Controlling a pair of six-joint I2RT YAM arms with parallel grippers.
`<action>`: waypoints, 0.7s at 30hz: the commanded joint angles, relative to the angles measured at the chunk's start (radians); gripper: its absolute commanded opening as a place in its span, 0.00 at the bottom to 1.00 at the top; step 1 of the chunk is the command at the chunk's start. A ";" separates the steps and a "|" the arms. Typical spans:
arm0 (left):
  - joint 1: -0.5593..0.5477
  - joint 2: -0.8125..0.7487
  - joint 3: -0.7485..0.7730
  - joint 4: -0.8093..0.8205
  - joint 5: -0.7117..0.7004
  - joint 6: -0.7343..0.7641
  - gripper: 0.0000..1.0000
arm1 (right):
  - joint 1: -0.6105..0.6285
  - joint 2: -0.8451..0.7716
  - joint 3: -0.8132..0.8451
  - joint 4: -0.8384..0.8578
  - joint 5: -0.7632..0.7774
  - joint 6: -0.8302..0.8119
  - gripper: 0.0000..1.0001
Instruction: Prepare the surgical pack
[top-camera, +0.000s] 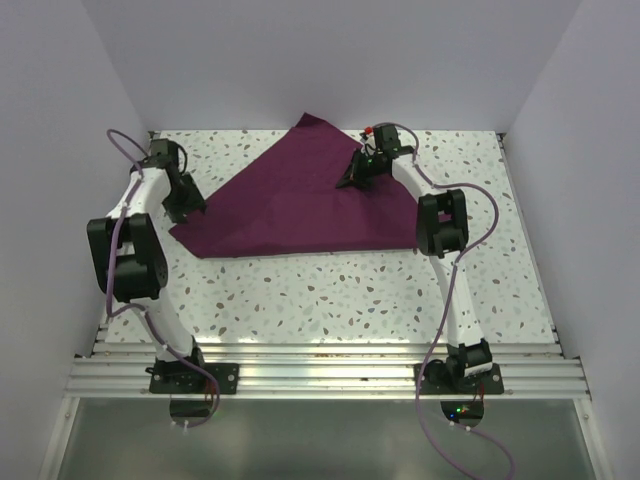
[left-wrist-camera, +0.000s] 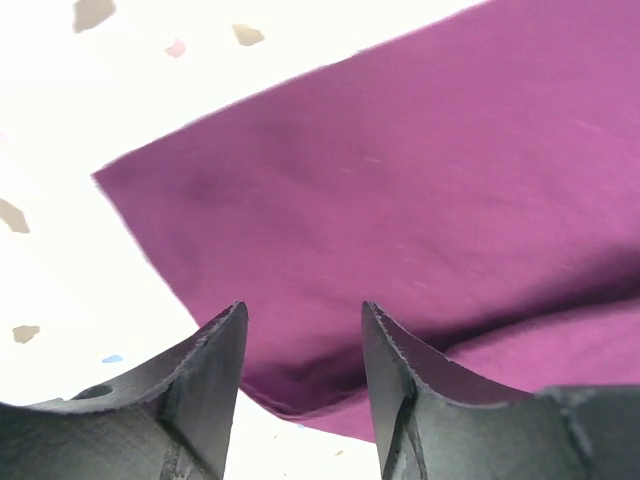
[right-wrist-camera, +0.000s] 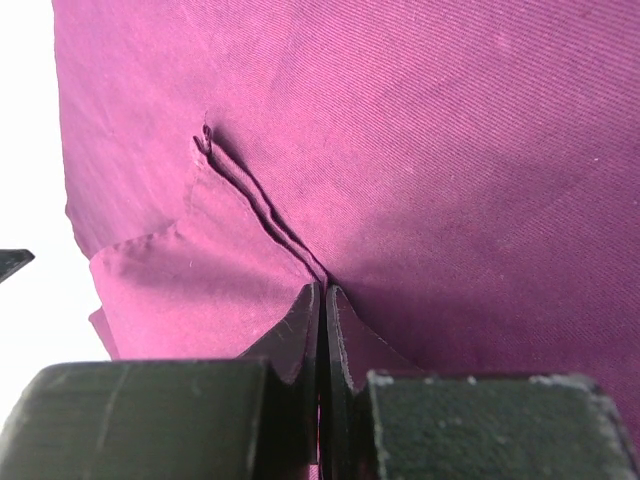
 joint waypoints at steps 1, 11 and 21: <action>0.059 0.036 0.050 -0.054 -0.078 0.021 0.54 | -0.011 0.010 0.036 0.052 0.021 0.009 0.00; 0.197 0.133 0.058 -0.049 -0.008 0.052 0.59 | -0.012 0.022 0.040 0.052 0.009 0.011 0.00; 0.215 0.142 -0.097 0.081 0.198 -0.031 0.59 | -0.011 0.023 0.045 0.047 0.001 0.008 0.00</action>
